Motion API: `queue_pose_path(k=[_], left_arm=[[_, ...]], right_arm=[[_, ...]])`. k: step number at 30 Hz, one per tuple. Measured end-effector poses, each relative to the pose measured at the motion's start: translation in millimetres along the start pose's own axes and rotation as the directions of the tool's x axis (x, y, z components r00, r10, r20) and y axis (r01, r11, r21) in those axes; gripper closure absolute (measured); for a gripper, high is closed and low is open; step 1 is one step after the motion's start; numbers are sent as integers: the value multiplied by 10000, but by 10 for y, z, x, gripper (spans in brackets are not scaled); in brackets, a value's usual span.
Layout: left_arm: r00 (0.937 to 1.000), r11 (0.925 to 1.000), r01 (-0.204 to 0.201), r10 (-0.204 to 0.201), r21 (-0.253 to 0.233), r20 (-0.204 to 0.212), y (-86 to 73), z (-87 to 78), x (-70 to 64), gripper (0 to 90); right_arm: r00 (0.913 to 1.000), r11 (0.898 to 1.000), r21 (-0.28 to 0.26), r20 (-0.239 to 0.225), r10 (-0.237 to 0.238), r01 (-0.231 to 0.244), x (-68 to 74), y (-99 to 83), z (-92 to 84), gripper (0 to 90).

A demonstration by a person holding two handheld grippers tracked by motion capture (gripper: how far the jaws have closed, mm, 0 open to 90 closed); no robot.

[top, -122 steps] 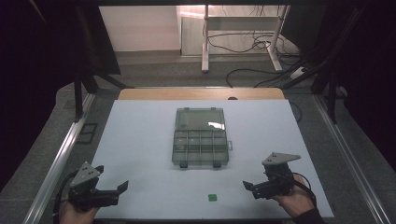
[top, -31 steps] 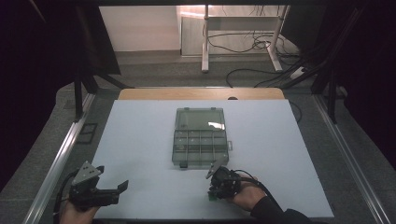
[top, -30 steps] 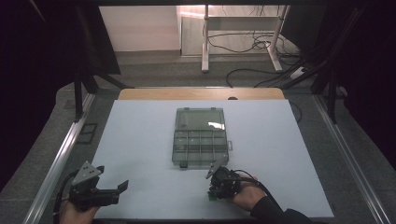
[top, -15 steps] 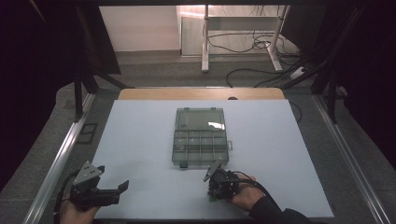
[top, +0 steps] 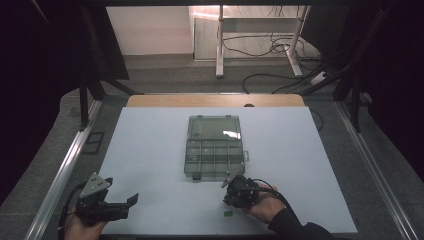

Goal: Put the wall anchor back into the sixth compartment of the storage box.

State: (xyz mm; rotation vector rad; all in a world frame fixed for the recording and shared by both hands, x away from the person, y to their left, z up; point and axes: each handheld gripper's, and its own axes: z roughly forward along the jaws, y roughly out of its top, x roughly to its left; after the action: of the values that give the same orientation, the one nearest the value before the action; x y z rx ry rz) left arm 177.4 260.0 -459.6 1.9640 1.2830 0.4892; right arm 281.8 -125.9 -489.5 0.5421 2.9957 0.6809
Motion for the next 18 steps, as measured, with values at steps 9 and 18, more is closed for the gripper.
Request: queue_pose_path(k=[9, 18], left_arm=[[10000, 10000, -8, 8, 45, 20, 3, 6, 0, 20], [10000, 10000, -43, 42, 69, 44, 5, 11, -3, 26]], right_arm=[[9987, 9962, -713, -136, 498, -507, -76, 33, -128, 840], [9982, 9904, -1248, -105, 589, -598, -123, 99, -231, 838]])
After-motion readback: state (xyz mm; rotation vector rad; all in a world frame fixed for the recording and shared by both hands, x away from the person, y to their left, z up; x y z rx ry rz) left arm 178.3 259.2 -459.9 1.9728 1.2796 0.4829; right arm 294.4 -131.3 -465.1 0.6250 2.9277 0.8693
